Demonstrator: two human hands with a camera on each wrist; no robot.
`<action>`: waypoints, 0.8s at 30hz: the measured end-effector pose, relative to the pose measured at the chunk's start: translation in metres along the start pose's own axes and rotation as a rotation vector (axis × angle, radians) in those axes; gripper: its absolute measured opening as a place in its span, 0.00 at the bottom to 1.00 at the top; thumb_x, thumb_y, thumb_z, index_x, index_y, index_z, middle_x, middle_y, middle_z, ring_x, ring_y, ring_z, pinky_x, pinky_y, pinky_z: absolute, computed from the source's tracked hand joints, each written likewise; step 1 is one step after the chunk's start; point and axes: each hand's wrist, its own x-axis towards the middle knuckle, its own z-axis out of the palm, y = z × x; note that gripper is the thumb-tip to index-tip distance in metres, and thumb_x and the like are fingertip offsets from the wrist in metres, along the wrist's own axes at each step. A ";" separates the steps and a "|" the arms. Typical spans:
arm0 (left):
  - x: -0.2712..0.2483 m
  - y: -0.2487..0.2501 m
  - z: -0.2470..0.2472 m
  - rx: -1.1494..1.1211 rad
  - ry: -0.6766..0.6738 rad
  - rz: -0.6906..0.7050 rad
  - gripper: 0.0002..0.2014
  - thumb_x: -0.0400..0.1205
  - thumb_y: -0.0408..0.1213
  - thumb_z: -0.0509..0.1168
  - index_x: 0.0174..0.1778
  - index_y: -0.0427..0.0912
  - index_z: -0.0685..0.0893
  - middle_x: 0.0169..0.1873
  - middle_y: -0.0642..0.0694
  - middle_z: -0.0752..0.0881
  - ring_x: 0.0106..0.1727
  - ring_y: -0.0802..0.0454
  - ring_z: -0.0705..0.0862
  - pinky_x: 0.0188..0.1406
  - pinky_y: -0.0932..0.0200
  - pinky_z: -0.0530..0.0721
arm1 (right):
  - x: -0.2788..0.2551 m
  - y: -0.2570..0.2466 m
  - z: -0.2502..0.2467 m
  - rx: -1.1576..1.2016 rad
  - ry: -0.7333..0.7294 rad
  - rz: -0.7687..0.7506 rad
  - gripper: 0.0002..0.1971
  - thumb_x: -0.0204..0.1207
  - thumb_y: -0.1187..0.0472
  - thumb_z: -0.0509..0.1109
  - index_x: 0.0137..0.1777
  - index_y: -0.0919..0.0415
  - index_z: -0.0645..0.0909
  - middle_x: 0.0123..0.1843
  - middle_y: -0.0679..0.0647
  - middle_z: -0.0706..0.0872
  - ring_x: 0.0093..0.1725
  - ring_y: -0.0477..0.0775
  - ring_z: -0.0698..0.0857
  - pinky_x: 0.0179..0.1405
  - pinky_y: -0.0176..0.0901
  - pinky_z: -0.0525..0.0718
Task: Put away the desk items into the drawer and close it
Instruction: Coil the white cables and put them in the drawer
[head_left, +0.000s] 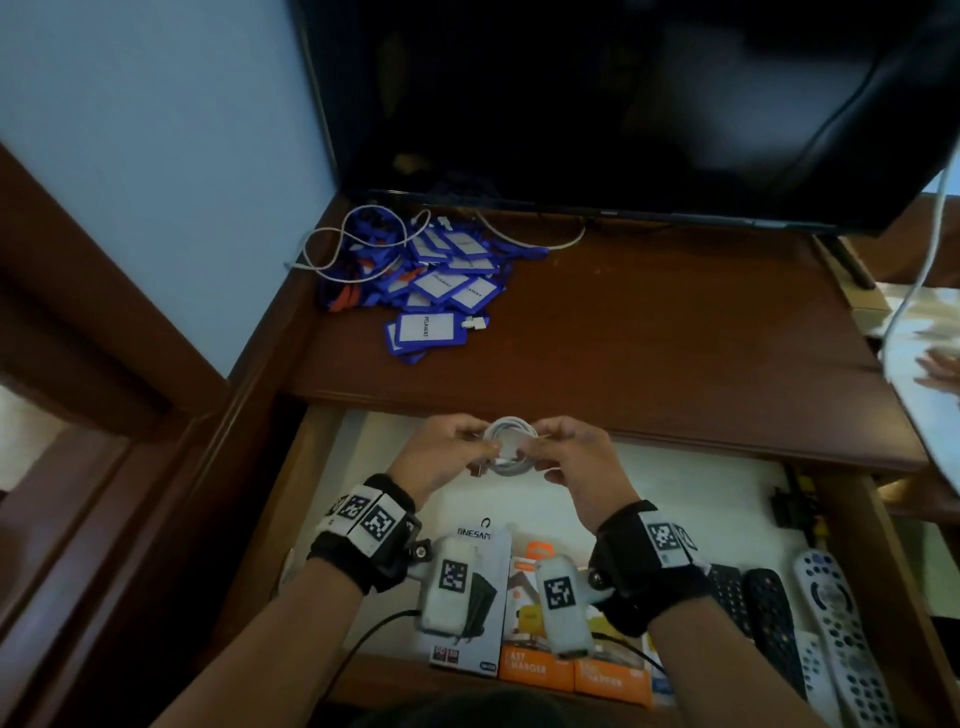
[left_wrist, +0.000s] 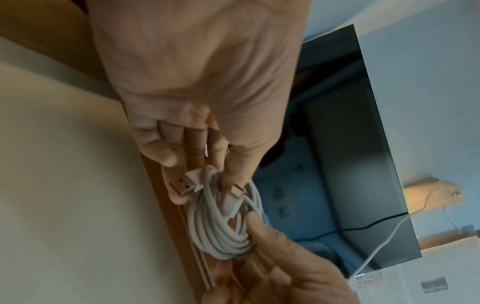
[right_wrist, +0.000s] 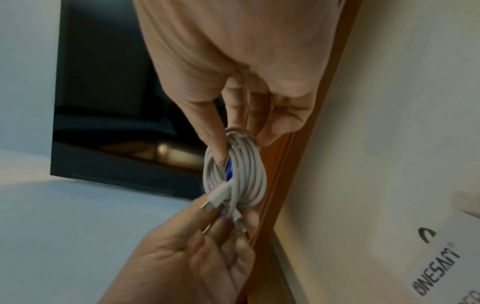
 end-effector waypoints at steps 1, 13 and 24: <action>0.000 -0.003 -0.006 0.028 0.003 0.006 0.07 0.78 0.33 0.72 0.51 0.41 0.88 0.44 0.39 0.90 0.37 0.53 0.85 0.40 0.60 0.82 | 0.002 0.001 0.004 -0.028 -0.022 0.008 0.07 0.70 0.67 0.78 0.46 0.62 0.84 0.39 0.56 0.86 0.37 0.53 0.79 0.38 0.44 0.75; 0.019 -0.082 -0.123 0.965 -0.204 -0.174 0.13 0.80 0.44 0.69 0.55 0.42 0.88 0.52 0.43 0.88 0.52 0.46 0.87 0.47 0.55 0.84 | 0.058 -0.001 0.061 -0.278 0.059 -0.037 0.03 0.72 0.63 0.77 0.39 0.61 0.87 0.45 0.56 0.88 0.47 0.57 0.83 0.47 0.50 0.78; 0.046 -0.125 -0.137 1.506 -0.273 -0.152 0.12 0.82 0.41 0.64 0.55 0.37 0.83 0.57 0.39 0.84 0.56 0.42 0.85 0.45 0.55 0.80 | 0.130 -0.025 0.121 -0.777 0.268 -0.223 0.16 0.70 0.58 0.72 0.59 0.58 0.82 0.60 0.61 0.83 0.63 0.65 0.79 0.63 0.53 0.77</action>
